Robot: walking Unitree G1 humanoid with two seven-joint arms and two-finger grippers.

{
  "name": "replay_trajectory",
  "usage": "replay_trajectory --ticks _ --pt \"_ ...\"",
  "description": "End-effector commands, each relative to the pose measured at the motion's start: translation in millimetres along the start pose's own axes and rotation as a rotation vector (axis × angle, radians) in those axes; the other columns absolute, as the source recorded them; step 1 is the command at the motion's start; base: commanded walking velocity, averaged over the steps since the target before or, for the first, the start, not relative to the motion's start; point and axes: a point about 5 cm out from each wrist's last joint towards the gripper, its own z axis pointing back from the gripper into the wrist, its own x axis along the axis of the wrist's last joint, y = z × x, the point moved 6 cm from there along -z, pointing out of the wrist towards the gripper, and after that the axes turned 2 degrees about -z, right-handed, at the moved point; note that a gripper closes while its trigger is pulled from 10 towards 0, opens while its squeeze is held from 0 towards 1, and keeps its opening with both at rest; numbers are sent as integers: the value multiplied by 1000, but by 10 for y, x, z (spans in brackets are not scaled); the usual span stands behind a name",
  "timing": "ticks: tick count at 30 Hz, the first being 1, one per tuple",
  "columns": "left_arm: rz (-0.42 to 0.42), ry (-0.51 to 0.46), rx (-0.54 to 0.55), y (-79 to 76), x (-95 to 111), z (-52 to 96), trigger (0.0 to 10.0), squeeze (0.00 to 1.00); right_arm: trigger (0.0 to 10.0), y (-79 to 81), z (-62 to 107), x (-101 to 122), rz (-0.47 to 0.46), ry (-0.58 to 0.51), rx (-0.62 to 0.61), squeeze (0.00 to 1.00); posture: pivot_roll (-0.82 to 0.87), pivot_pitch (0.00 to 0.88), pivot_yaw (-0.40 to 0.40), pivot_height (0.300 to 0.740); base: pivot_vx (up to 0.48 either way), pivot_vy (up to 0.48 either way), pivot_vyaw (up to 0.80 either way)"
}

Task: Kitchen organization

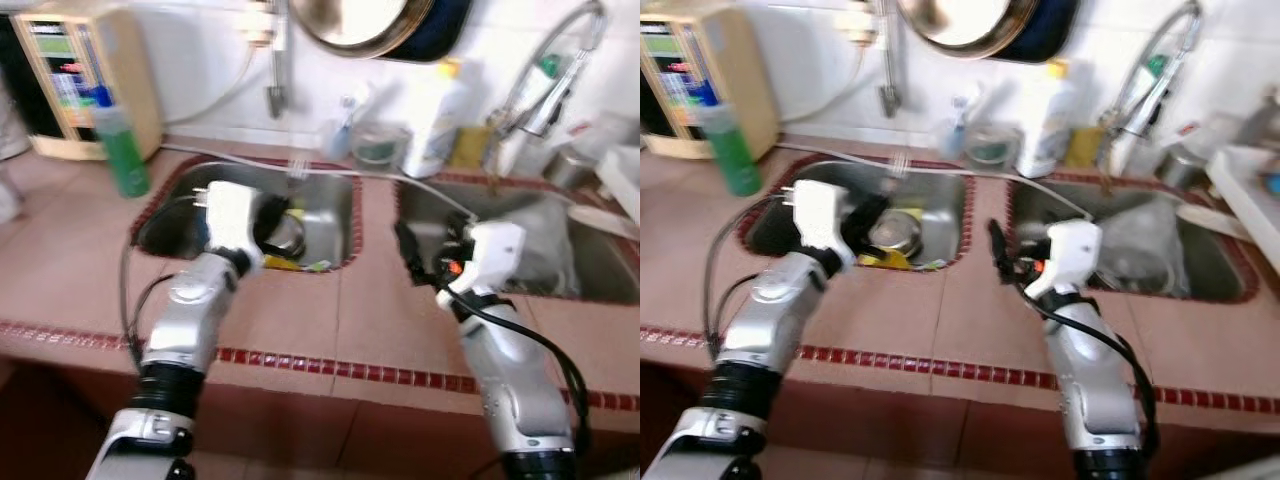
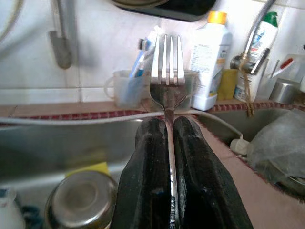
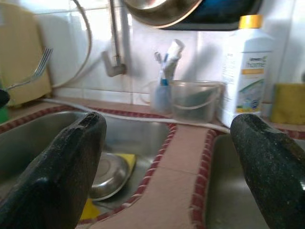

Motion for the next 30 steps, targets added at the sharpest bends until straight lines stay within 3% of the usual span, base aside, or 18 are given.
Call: replay_trajectory --ticks 1,12,22,30 --pt "-11 -15 -28 -100 59 -44 10000 0 10000 -76 4 50 12 -15 -19 0 -76 0 11 740 326 0 0" --pt "8 -28 -45 -114 120 -97 10000 0 10000 -70 -20 68 14 -20 -11 0 -88 0 21 740 54 0 0" --pt "-76 56 -86 -140 -24 -189 10000 0 10000 1 42 12 9 14 14 0 -103 0 24 740 0 0 0" --pt "-143 87 -122 -99 32 -354 10000 0 10000 132 322 -119 6 116 97 0 -141 45 32 740 0 0 0"
